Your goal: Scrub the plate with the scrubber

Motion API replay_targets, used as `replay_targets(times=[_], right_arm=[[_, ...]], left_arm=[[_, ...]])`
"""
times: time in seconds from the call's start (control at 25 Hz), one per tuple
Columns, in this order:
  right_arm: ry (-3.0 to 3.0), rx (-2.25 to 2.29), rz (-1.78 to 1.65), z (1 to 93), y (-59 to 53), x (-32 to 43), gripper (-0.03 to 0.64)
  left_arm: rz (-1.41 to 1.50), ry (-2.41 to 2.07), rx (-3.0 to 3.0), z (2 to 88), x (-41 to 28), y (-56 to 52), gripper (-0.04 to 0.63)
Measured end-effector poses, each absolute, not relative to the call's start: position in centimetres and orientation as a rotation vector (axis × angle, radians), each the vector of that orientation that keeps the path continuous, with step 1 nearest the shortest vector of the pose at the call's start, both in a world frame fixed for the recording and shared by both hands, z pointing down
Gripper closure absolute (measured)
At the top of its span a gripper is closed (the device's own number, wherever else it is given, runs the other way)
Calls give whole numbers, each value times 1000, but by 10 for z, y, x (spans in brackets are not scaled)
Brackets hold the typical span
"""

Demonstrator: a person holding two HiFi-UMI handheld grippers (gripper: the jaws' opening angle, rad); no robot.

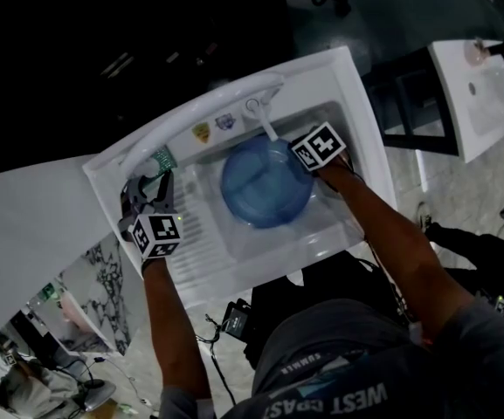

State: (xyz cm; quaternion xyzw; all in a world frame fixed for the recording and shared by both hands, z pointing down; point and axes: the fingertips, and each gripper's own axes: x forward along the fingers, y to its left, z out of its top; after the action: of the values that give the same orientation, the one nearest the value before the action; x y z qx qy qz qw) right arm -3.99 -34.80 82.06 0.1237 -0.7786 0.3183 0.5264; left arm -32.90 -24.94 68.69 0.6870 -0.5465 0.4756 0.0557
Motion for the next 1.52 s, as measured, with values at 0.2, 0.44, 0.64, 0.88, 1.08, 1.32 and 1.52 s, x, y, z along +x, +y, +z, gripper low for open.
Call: replay_targets(times=[0.2, 0.44, 0.64, 0.88, 1.08, 1.32, 1.52], right_arm=[[-1869, 355, 888, 807, -337, -26, 578], [-1890, 493, 934, 783, -341, -8, 578], [-1913, 593, 951, 753, -341, 6, 578], [-1976, 690, 1082, 715, -338, 20, 578], [-2018, 729, 1140, 680, -327, 29, 578], [-2077, 746, 1159, 637, -302, 34, 578], [-2136, 740, 1190, 608, -277, 30, 572]], left_arm=[[1443, -1708, 2115, 674, -324, -246, 485], [1432, -1824, 2131, 644, -324, -238, 515], [1403, -1922, 2169, 607, -318, -227, 522], [1330, -1952, 2307, 562, -278, -222, 522], [1250, -1836, 2479, 544, -214, -223, 522], [1279, -1554, 2676, 548, -120, -228, 522], [1469, -1211, 2776, 575, -51, -221, 520]])
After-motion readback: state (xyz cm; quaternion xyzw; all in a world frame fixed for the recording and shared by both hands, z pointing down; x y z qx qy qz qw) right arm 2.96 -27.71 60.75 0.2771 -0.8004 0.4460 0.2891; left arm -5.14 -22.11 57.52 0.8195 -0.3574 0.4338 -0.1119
